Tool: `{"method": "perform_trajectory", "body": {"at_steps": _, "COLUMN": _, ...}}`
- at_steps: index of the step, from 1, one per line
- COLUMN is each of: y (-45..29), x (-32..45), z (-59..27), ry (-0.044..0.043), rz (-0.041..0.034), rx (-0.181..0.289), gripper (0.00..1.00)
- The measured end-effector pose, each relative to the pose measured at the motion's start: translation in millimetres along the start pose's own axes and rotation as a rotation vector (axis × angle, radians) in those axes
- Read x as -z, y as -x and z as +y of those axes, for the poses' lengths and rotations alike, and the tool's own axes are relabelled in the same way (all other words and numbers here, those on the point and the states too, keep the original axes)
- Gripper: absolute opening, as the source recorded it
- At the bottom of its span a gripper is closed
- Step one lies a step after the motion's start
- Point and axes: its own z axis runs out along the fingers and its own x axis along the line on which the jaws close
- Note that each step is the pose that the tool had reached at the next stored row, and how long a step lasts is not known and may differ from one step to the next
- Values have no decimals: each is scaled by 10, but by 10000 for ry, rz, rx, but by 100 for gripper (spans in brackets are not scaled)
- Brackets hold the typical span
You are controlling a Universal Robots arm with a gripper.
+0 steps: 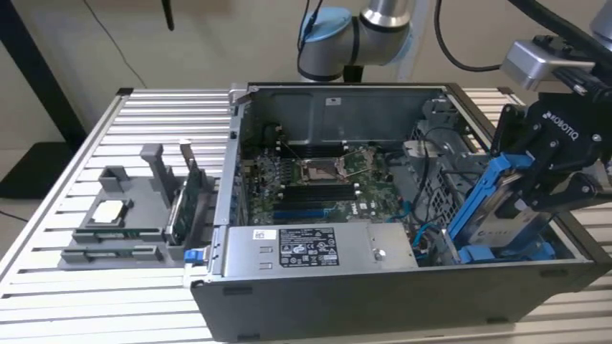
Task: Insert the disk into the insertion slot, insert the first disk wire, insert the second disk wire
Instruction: 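Insert the disk into the insertion slot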
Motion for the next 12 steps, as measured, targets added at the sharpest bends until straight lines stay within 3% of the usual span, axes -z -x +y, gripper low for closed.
{"method": "perform_trajectory", "body": {"at_steps": 8, "y": 1, "x": -25, "z": -3, "ry": -2, "rz": -2, "rx": -3, "gripper": 33}}
{"method": "perform_trajectory", "body": {"at_steps": 12, "y": 0, "x": -25, "z": -3, "ry": 0, "rz": 1, "rx": -3, "gripper": 40}}
